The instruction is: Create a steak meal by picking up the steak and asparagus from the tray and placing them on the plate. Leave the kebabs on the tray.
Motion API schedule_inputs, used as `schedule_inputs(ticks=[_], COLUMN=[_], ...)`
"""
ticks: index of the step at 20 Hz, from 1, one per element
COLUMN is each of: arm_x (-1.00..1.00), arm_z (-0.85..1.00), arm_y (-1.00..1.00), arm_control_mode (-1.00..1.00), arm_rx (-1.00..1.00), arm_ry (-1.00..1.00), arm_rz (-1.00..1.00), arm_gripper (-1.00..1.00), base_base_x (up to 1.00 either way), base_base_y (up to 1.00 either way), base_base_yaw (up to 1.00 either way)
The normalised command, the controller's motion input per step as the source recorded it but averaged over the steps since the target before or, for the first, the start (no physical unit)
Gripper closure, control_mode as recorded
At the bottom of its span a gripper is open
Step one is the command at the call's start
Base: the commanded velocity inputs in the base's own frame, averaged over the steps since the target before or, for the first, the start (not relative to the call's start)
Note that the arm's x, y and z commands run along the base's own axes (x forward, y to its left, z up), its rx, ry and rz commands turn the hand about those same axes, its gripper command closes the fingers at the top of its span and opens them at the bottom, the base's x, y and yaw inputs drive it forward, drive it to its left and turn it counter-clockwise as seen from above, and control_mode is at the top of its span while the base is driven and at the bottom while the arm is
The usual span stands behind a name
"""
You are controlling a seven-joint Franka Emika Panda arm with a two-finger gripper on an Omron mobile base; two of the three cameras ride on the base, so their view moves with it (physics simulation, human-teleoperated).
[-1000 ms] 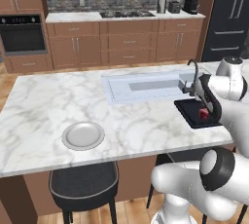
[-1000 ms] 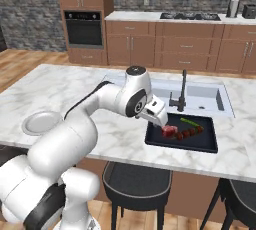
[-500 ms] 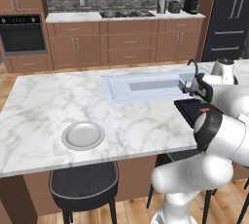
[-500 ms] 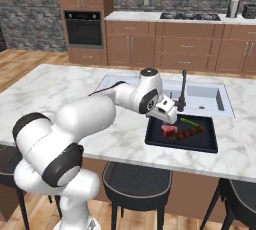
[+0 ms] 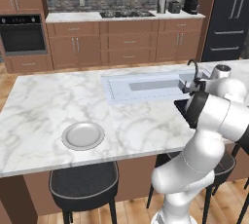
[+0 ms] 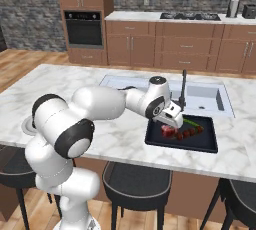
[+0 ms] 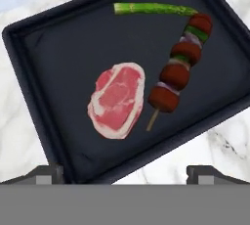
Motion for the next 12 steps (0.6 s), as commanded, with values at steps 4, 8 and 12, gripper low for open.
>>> schedule_inputs(ticks=[4, 8, 12], arm_x=[0.36, 0.41, 0.36], arm_z=[-0.33, -0.26, -0.27], arm_y=[-0.01, 0.0, -0.07], arm_control_mode=[-1.0, -1.0, -1.0], arm_rx=[0.0, 0.0, 0.0], arm_ry=[0.0, 0.0, 0.0], arm_rz=[0.0, 0.0, 0.0], arm_gripper=[-1.0, -1.0, -1.0], base_base_x=[0.0, 0.0, 0.0], base_base_y=[0.0, 0.0, 0.0], base_base_yaw=[0.0, 0.0, 0.0])
